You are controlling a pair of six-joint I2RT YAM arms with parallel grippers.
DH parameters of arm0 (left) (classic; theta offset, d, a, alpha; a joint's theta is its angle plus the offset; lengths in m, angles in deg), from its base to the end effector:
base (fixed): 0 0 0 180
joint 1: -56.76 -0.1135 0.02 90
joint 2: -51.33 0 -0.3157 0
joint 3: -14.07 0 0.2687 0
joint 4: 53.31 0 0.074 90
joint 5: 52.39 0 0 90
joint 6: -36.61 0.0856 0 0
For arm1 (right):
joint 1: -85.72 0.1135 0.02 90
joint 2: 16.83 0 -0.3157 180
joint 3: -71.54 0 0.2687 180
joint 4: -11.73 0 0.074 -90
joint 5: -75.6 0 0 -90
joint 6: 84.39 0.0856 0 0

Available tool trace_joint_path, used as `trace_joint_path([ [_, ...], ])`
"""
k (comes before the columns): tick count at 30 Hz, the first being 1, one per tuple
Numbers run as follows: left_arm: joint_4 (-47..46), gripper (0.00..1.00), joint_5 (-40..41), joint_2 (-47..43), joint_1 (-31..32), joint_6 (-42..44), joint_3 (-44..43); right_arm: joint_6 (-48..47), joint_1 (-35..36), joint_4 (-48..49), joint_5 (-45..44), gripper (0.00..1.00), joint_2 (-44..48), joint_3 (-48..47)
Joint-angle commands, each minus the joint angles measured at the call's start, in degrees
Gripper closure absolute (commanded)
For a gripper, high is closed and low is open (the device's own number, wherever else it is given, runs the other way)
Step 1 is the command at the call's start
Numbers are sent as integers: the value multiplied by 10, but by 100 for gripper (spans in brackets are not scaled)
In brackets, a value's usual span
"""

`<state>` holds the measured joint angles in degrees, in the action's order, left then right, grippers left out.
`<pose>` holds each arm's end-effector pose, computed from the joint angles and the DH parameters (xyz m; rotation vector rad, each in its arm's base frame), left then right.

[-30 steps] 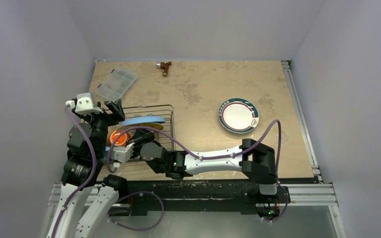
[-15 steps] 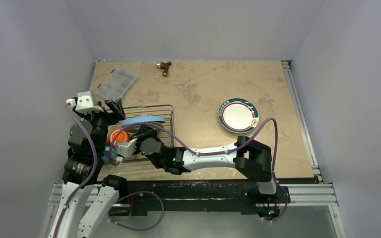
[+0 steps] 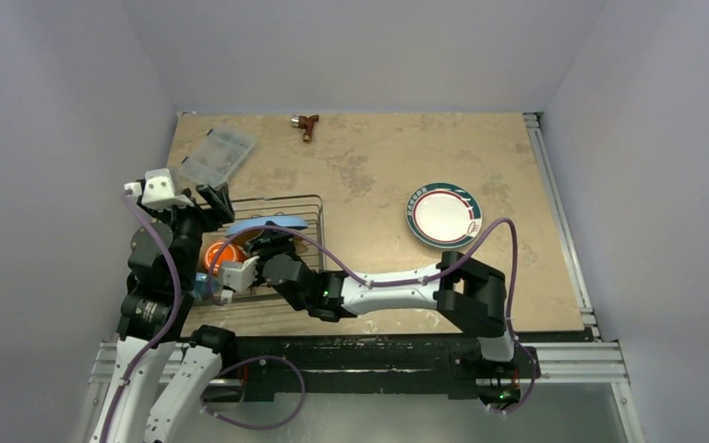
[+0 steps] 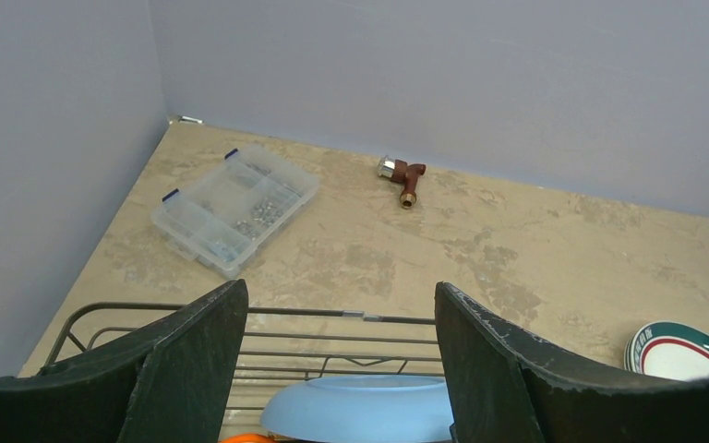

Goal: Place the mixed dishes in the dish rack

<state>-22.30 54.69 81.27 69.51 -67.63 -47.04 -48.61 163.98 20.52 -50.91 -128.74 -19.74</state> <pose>0.1345 -0.0046 0.4106 -0.2539 1.5491 -0.1366 0.1575 0.5076 0.2824 -1.3596 1.0914 -0.2585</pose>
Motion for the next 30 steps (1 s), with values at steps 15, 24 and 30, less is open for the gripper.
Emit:
trace_joint_path([
  [15, -12, 28, -8, 7, -5, -7, -15, 163, -15, 2, 28, 29, 166, 76],
  [24, -11, 27, -15, 11, -5, -9, -15, 582, -203, 63, -32, 1, 390, 312],
  [30, -10, 28, -21, 17, -5, -11, -17, 909, -507, -199, 141, 1, 429, 321],
])
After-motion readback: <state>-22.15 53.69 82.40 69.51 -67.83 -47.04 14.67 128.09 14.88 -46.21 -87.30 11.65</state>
